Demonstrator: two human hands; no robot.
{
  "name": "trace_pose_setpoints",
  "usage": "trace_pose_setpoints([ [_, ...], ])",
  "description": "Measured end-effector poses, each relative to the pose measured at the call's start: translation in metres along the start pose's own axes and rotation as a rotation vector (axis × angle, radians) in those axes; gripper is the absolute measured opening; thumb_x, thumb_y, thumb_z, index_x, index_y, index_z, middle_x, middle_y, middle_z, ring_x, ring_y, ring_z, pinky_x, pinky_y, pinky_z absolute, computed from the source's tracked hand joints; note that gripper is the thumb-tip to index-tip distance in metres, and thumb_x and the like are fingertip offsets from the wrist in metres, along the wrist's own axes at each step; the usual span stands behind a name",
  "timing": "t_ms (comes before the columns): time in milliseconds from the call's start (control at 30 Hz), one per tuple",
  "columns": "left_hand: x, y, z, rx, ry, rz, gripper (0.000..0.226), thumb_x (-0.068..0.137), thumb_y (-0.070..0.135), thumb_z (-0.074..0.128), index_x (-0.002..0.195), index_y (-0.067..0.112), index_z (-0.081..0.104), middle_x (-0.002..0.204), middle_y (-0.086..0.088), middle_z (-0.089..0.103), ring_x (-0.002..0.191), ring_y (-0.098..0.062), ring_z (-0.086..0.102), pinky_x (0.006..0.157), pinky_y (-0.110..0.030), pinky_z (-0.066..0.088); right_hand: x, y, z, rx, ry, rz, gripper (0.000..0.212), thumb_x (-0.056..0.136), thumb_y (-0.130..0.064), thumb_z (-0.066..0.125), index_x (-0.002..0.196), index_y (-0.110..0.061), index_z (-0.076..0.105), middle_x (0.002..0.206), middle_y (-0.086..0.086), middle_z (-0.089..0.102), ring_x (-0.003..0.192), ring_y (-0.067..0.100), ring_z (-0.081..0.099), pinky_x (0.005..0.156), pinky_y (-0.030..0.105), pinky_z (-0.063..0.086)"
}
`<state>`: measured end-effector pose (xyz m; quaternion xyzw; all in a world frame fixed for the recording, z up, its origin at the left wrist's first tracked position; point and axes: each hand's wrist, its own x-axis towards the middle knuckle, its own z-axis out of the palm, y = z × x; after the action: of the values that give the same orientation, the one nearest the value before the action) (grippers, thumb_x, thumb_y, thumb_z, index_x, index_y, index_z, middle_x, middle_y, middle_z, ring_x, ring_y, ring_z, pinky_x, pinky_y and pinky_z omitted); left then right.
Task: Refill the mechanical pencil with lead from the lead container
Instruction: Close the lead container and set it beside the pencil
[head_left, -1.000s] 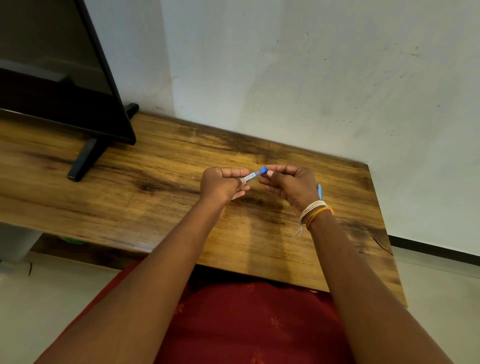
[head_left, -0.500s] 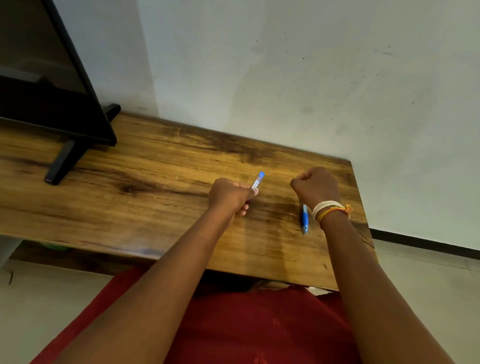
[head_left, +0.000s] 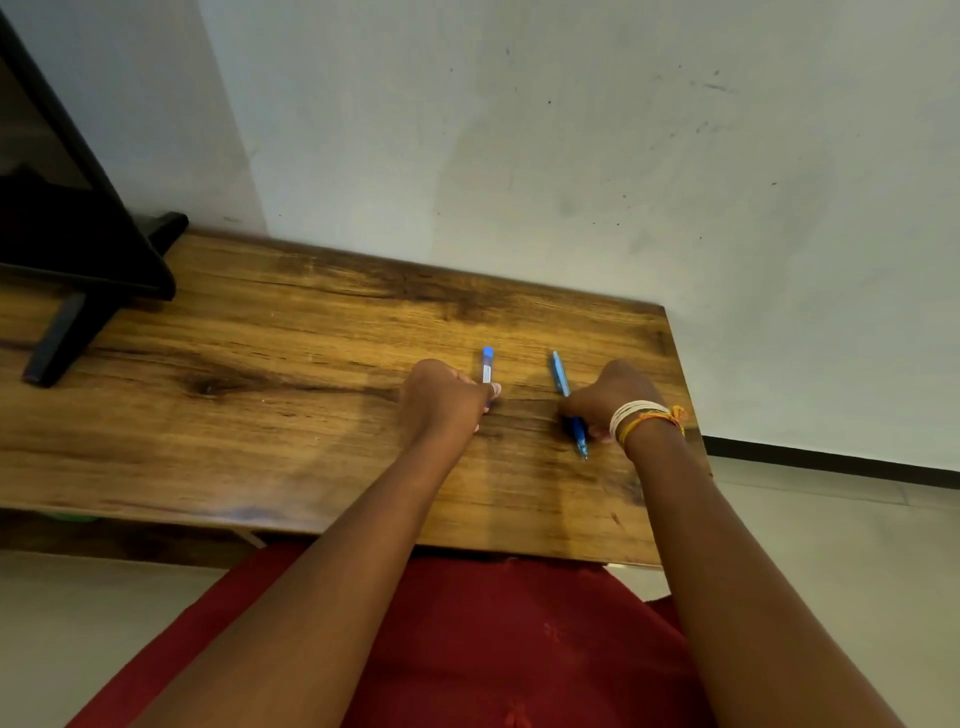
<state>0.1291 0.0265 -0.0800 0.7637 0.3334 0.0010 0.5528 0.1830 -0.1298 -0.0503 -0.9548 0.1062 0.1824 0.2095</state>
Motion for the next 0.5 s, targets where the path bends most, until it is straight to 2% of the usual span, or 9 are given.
trace_pose_setpoints([
  [100, 0.001, 0.000, 0.001, 0.027, 0.024, 0.023, 0.026, 0.069, 0.034, 0.080, 0.063, 0.010, 0.070, 0.065, -0.002, 0.071, 0.056, -0.021, 0.065, 0.059, -0.030, 0.052, 0.002, -0.002, 0.003, 0.157, 0.042, -0.012, 0.028, 0.068, -0.027, 0.075, 0.079, -0.005, 0.062, 0.073, 0.013, 0.071, 0.068, 0.028, 0.071, 0.068, 0.041, 0.061],
  [233, 0.000, 0.001, -0.001, 0.052, 0.080, 0.042, 0.027, 0.069, 0.037, 0.080, 0.070, 0.011, 0.072, 0.064, 0.000, 0.065, 0.062, -0.019, 0.062, 0.047, -0.022, 0.032, 0.000, -0.017, 0.016, 0.418, 0.020, -0.004, 0.021, 0.070, -0.020, 0.077, 0.063, -0.005, 0.064, 0.061, 0.013, 0.070, 0.054, 0.023, 0.070, 0.060, 0.040, 0.062],
  [300, 0.002, 0.000, -0.002, 0.083, 0.094, 0.046, 0.027, 0.071, 0.038, 0.078, 0.075, 0.012, 0.073, 0.073, -0.001, 0.069, 0.070, -0.020, 0.065, 0.051, -0.023, 0.037, 0.000, -0.021, 0.023, 0.479, 0.021, -0.003, 0.021, 0.071, -0.018, 0.076, 0.059, -0.008, 0.062, 0.059, 0.011, 0.070, 0.051, 0.020, 0.068, 0.059, 0.040, 0.062],
  [367, 0.004, 0.000, -0.003, 0.118, 0.107, 0.045, 0.026, 0.072, 0.038, 0.078, 0.078, 0.013, 0.074, 0.079, -0.003, 0.071, 0.075, -0.021, 0.067, 0.056, -0.025, 0.042, 0.000, -0.024, 0.029, 0.499, 0.044, -0.016, 0.022, 0.071, -0.018, 0.077, 0.057, -0.010, 0.061, 0.058, 0.009, 0.070, 0.051, 0.019, 0.069, 0.061, 0.040, 0.062],
  [500, 0.006, 0.000, -0.005, 0.148, 0.132, 0.057, 0.028, 0.069, 0.036, 0.081, 0.072, 0.010, 0.071, 0.074, -0.004, 0.070, 0.070, -0.021, 0.065, 0.047, -0.023, 0.031, 0.001, -0.026, 0.034, 0.507, 0.096, -0.046, 0.027, 0.072, -0.021, 0.079, 0.055, -0.013, 0.060, 0.064, 0.011, 0.072, 0.061, 0.024, 0.072, 0.066, 0.043, 0.062],
])
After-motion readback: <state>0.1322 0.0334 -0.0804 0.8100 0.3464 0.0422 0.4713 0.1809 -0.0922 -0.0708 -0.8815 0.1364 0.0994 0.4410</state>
